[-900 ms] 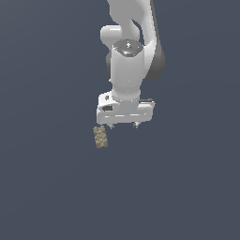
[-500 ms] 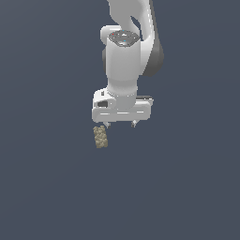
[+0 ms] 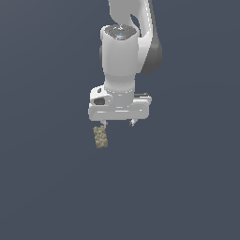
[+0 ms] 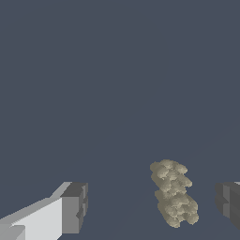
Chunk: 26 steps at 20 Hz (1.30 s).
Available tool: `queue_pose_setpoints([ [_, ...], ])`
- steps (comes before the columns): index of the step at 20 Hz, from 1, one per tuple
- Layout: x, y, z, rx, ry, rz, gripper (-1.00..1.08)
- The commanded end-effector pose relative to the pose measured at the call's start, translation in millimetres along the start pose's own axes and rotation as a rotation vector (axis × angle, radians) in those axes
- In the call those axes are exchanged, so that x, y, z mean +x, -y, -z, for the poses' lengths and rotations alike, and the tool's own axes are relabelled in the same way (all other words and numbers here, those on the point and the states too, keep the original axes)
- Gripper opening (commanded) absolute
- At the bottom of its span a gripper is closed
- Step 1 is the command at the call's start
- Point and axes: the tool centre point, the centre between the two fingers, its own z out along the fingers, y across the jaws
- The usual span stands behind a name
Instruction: Pick up the object and move it to a goal position.
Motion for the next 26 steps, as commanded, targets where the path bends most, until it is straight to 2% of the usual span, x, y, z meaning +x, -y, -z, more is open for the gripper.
queue_pose_setpoints([
  [1,-1.4,-2.5,-2.6,0.0,0.003,0.003,1.0],
  [9,-18.7,-25.2,-31.4,0.004,0.038,0.043,1.0],
  [18,-60.5,-67.9,-86.6,0.025,0.105,0.124,1.0],
  [26,-85.0,-87.4,-112.8,0.042,0.138,0.164,1.0],
])
